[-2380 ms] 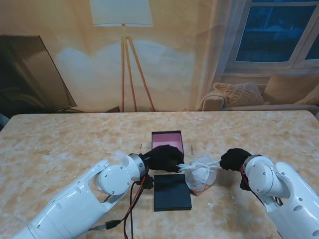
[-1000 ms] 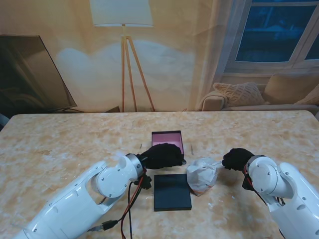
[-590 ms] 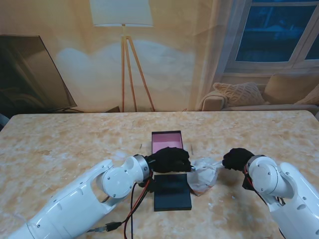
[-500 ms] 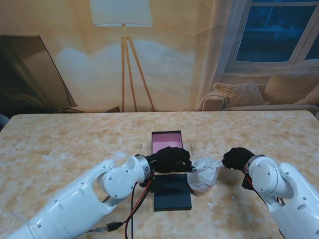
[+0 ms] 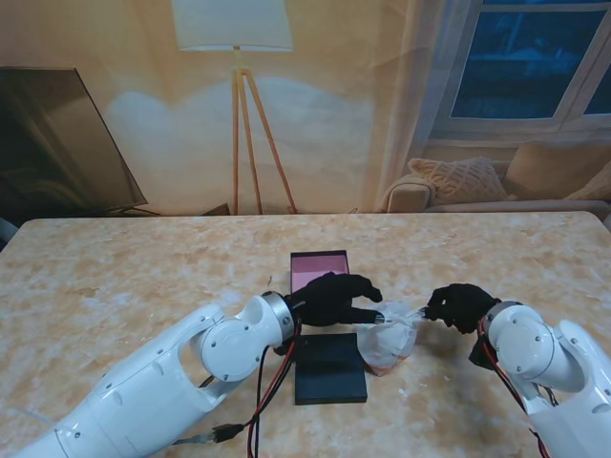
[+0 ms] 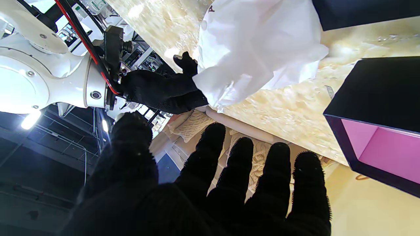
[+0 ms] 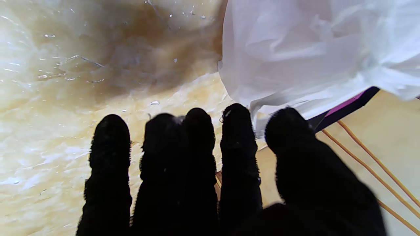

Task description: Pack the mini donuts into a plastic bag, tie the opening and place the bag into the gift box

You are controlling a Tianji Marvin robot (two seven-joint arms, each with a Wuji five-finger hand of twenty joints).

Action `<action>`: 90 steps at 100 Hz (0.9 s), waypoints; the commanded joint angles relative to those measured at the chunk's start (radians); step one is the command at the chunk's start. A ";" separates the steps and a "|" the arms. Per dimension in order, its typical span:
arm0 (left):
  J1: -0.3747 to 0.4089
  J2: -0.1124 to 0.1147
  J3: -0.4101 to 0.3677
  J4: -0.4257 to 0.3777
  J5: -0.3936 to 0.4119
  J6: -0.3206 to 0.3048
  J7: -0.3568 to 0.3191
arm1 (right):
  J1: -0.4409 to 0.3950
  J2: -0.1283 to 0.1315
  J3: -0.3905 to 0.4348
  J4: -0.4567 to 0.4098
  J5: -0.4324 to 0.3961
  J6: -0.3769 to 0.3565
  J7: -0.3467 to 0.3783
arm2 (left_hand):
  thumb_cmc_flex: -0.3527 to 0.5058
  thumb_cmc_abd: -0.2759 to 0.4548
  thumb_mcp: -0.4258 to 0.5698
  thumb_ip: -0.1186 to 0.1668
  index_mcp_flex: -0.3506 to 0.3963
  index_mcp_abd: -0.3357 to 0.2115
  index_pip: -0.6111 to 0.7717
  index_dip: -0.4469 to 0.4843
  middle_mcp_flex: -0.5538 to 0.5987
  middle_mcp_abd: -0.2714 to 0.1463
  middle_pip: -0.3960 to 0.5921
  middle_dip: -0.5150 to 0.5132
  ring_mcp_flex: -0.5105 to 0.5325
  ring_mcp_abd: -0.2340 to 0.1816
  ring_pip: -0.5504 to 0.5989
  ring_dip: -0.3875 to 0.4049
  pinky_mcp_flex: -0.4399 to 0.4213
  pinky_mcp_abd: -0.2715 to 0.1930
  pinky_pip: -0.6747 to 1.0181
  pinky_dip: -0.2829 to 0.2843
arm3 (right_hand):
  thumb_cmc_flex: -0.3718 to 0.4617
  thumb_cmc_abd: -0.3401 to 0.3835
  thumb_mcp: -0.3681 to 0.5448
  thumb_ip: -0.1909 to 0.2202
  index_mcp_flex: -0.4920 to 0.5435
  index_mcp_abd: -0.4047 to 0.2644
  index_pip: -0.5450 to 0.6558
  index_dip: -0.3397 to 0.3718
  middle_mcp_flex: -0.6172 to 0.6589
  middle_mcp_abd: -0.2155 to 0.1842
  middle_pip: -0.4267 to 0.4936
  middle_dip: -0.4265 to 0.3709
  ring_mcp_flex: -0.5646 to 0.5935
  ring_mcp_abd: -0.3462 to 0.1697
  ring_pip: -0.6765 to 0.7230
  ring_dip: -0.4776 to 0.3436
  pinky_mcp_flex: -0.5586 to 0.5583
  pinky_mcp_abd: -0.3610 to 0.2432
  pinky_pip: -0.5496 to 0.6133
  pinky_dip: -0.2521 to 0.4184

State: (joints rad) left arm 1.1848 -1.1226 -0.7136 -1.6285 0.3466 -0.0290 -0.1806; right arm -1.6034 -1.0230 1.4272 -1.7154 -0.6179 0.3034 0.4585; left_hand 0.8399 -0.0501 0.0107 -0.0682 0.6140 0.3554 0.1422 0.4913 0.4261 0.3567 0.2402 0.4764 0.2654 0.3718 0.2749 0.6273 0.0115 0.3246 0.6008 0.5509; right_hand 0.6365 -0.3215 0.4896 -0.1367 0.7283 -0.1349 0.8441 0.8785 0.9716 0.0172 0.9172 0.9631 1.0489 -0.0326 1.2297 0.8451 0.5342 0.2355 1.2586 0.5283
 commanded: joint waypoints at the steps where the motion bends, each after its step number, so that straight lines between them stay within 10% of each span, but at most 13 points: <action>1: -0.002 -0.008 0.003 -0.003 -0.002 0.005 -0.008 | -0.025 -0.001 0.011 -0.023 0.013 -0.015 0.015 | 0.021 -0.011 -0.017 0.024 -0.036 0.015 -0.033 -0.021 -0.033 0.007 -0.010 -0.014 -0.039 0.003 -0.018 -0.026 -0.011 -0.027 0.009 0.014 | -0.038 0.067 -0.068 0.020 -0.025 0.020 -0.078 0.032 -0.047 0.025 -0.039 -0.014 -0.034 0.019 -0.039 -0.019 -0.023 0.025 -0.018 0.030; 32: -0.022 -0.017 0.022 0.013 -0.019 -0.013 0.003 | -0.099 -0.005 0.080 -0.103 0.025 -0.092 0.003 | 0.044 -0.044 -0.011 0.024 -0.064 0.006 -0.043 -0.052 -0.045 0.007 -0.018 -0.031 -0.038 0.002 -0.012 -0.035 -0.006 -0.032 0.016 0.008 | -0.169 0.238 -0.183 0.079 -0.158 0.140 -0.411 0.025 -0.244 0.156 -0.390 -0.192 -0.300 0.142 -0.449 -0.110 -0.173 0.081 -0.138 0.069; 58: -0.072 -0.028 0.080 0.035 -0.022 -0.039 0.003 | -0.143 -0.033 0.117 -0.114 -0.038 -0.127 -0.153 | 0.068 -0.137 0.002 0.024 -0.102 0.007 -0.052 -0.069 -0.065 0.009 -0.010 -0.038 -0.033 0.002 0.001 -0.038 0.011 -0.031 0.039 0.008 | -0.098 0.258 -0.210 0.084 -0.161 0.176 -0.435 0.001 -0.258 0.182 -0.460 -0.248 -0.313 0.170 -0.569 -0.163 -0.195 0.086 -0.165 0.078; 63: -0.087 -0.031 0.095 0.043 -0.026 -0.041 -0.001 | -0.143 -0.035 0.117 -0.110 -0.040 -0.122 -0.166 | -0.212 -0.272 0.549 -0.014 -0.114 0.011 -0.048 -0.101 -0.070 0.014 -0.006 -0.055 -0.030 0.002 0.013 -0.043 0.011 -0.030 0.071 -0.019 | -0.088 0.258 -0.211 0.085 -0.160 0.176 -0.433 0.001 -0.258 0.186 -0.459 -0.248 -0.314 0.171 -0.570 -0.164 -0.197 0.085 -0.165 0.079; 90: -0.153 -0.044 0.168 0.085 -0.016 -0.054 -0.011 | -0.129 -0.040 0.111 -0.079 -0.035 -0.104 -0.195 | -0.292 -0.424 0.777 -0.052 -0.148 -0.001 -0.065 -0.122 -0.104 0.027 -0.025 -0.087 -0.018 0.007 0.019 -0.056 0.029 -0.007 0.099 -0.017 | -0.060 0.260 -0.229 0.085 -0.141 0.171 -0.417 0.007 -0.246 0.184 -0.436 -0.244 -0.303 0.167 -0.545 -0.153 -0.191 0.087 -0.155 0.083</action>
State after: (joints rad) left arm 1.0419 -1.1580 -0.5516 -1.5448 0.3206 -0.0761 -0.1736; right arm -1.7282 -1.0556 1.5414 -1.8021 -0.6513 0.1935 0.2466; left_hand 0.5867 -0.4314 0.7320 -0.1010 0.5124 0.3592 0.1066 0.3824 0.3626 0.3709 0.2281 0.4024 0.2652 0.3718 0.2749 0.5927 0.0377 0.3235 0.6746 0.5509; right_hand 0.5622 -0.0934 0.2866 -0.0718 0.5799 0.0349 0.4205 0.8881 0.7482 0.1861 0.4672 0.7292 0.7451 0.1389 0.6709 0.7040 0.3501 0.3068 1.1030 0.5869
